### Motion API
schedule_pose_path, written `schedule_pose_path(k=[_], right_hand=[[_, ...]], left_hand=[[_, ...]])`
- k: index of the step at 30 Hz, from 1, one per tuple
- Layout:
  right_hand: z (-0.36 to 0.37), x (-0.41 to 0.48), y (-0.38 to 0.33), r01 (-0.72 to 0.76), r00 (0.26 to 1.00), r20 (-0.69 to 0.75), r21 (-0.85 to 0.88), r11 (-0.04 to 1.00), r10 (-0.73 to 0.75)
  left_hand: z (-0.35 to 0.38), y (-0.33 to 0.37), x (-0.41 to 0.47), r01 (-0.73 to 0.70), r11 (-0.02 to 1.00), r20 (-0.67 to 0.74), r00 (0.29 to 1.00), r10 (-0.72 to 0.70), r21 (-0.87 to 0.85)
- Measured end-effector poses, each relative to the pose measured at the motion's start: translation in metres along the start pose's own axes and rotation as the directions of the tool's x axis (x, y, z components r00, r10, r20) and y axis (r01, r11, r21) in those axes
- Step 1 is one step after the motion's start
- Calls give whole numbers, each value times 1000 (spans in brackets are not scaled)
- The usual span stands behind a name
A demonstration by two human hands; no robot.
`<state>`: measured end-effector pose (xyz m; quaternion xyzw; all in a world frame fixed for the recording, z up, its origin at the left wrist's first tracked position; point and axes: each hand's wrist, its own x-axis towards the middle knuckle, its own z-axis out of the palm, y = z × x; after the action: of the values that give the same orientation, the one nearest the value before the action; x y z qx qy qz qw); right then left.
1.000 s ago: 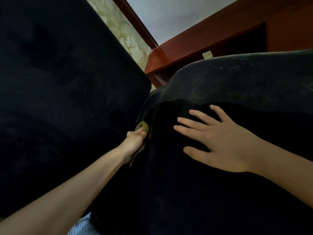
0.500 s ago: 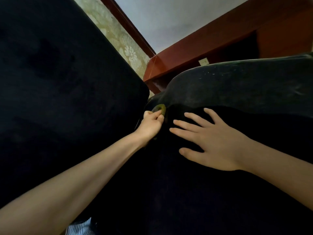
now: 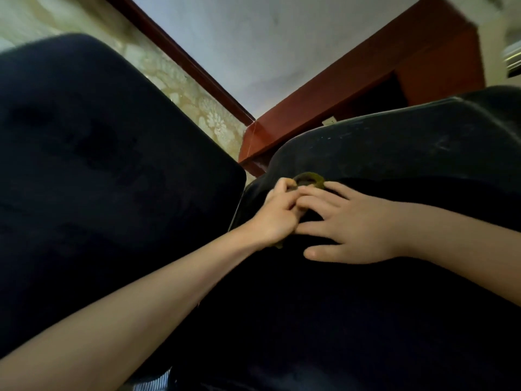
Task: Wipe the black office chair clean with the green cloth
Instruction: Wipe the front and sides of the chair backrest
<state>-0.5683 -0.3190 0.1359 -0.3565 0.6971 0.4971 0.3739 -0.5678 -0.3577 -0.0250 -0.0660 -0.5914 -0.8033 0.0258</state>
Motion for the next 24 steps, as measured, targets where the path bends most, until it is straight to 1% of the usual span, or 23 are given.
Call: schedule_pose_path(k=[3, 6, 8, 11, 14, 17, 19, 20, 22, 24], right_hand=[[2, -27, 14, -46, 995, 93, 17, 999, 44], [8, -53, 26, -70, 994, 93, 75, 995, 63], [12, -70, 27, -92, 994, 69, 105, 990, 85], [16, -94, 26, -114, 992, 63, 118, 986, 107], [21, -116, 24, -146, 984, 116, 116, 982, 132], [24, -122, 22, -165, 980, 131, 123, 979, 149], [18, -120, 20, -187, 974, 157, 150, 971, 163], [14, -118, 20, -207, 967, 179, 154, 966, 179], [8, -113, 22, -258, 947, 236, 154, 954, 218], [5, -112, 25, -290, 927, 291, 163, 943, 235]], left_hand=[[5, 8, -13, -95, 992, 27, 995, 93, 78], [8, 6, -31, -123, 981, 46, 992, 118, 147], [7, 5, -34, -77, 978, 2, 997, 78, 193], [7, 9, -23, 87, 967, -52, 996, -77, 240], [12, 14, -3, 250, 918, -112, 968, -226, 306], [12, 11, 19, 367, 885, -137, 930, -342, 287], [13, 13, 31, 371, 889, -112, 929, -354, 269], [14, 15, 34, 357, 885, -97, 934, -344, 300], [15, 21, 36, 319, 877, -92, 947, -307, 358], [19, 31, 35, 269, 907, -95, 963, -251, 323]])
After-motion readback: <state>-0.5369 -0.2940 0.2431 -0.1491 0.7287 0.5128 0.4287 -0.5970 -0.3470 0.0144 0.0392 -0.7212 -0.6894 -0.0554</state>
